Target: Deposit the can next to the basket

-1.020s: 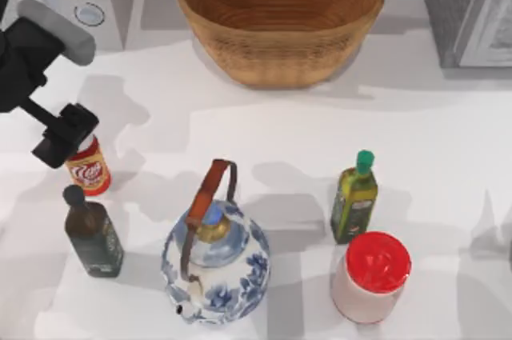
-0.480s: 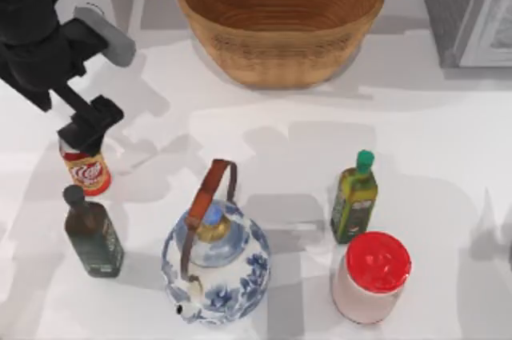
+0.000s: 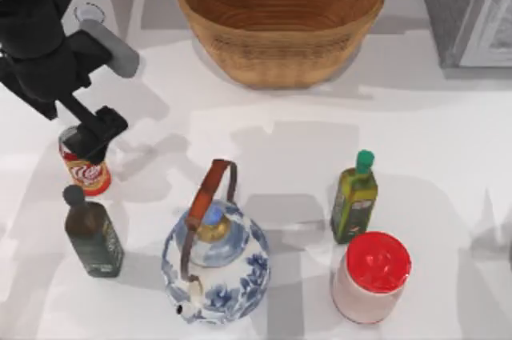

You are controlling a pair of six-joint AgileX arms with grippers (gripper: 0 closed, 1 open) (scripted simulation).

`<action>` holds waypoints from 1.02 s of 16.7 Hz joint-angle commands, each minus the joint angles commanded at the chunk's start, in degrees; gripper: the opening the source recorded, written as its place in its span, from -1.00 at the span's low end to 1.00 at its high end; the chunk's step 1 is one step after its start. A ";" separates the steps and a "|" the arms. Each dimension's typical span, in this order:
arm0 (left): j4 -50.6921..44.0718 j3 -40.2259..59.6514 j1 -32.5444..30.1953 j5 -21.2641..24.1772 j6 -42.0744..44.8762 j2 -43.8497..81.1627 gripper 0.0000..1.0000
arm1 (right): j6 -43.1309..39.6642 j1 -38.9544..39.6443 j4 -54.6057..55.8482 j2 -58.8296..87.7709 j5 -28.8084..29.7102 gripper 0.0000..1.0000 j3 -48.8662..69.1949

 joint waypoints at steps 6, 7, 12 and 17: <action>8.64 -6.57 -0.02 0.01 0.03 2.10 1.00 | 0.00 0.00 0.00 0.00 0.00 1.00 0.00; 8.64 -6.57 -0.02 0.01 0.03 2.10 1.00 | 0.00 0.00 0.00 0.00 0.00 1.00 0.00; 8.64 -6.57 -0.02 0.01 0.03 2.10 0.55 | 0.00 0.00 0.00 0.00 0.00 1.00 0.00; 8.64 -6.57 -0.02 0.01 0.03 2.10 -0.21 | 0.00 0.00 0.00 0.00 0.00 1.00 0.00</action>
